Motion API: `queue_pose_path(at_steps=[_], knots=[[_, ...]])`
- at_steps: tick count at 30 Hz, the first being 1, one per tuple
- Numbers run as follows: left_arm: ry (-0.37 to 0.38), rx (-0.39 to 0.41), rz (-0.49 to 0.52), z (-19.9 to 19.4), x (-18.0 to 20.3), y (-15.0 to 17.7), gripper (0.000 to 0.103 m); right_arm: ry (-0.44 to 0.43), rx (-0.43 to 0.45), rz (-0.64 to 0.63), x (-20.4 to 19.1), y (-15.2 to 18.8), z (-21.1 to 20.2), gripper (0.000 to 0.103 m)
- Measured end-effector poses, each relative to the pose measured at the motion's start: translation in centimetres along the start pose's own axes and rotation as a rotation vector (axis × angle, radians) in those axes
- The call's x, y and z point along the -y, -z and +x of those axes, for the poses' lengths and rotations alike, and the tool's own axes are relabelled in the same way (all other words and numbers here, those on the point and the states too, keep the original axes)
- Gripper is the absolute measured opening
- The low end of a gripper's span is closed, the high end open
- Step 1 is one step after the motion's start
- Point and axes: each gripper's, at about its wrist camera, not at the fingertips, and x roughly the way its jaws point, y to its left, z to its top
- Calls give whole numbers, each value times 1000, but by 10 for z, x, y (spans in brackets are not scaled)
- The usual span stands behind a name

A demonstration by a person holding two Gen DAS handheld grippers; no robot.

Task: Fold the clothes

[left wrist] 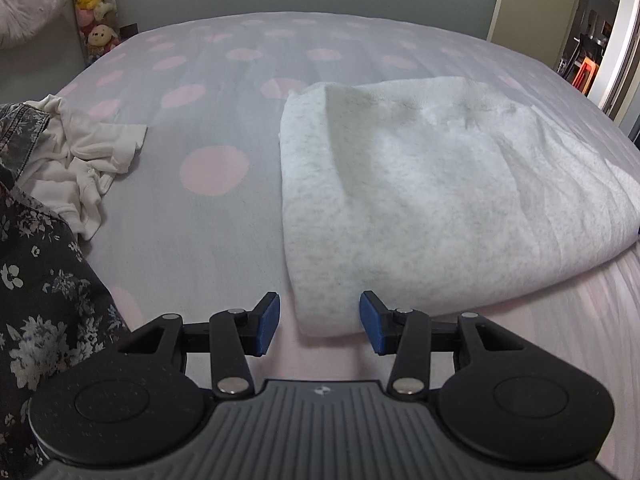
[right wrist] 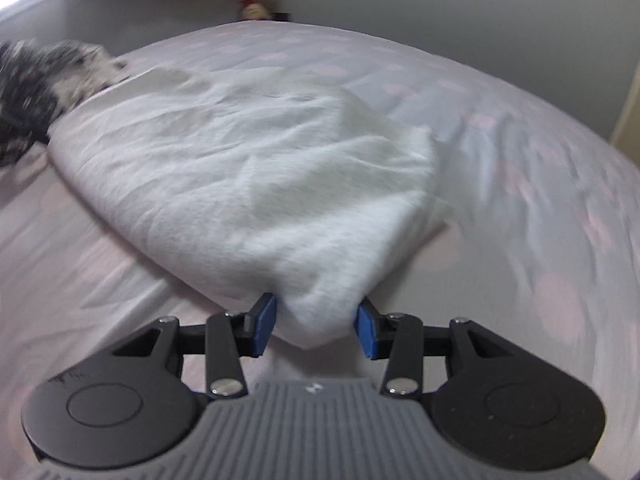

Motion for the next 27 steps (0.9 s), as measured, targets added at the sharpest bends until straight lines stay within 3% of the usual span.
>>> queue_pose_path(at_steps=[2,4,6,7,9,10,16,24,27], knots=[[-4,-13,19,1,4,0,42,-24,-24,-59,-4,-4,5,48],[-10,-23,39,2,7,-1,42,-37,-60,-99,-5,-3,8,38],[-14,-31,52,4,10,-1,42,-45,-96,-124,-2,2,9,34],[-13,-33,53,4,10,-1,42,-51,-118,-125,0,6,9,25],[-14,-37,55,5,12,-2,43,-51,-158,-131,2,14,10,16],[-16,-38,57,5,13,-1,44,-55,-186,-134,2,19,11,0],[-29,-37,76,-2,17,6,46,27,-181,-83,2,49,-5,0],[-58,-48,114,-10,21,20,47,192,-136,-248,-16,53,-27,12],[-65,-51,115,-11,21,22,47,219,-117,-376,-24,45,-24,32]])
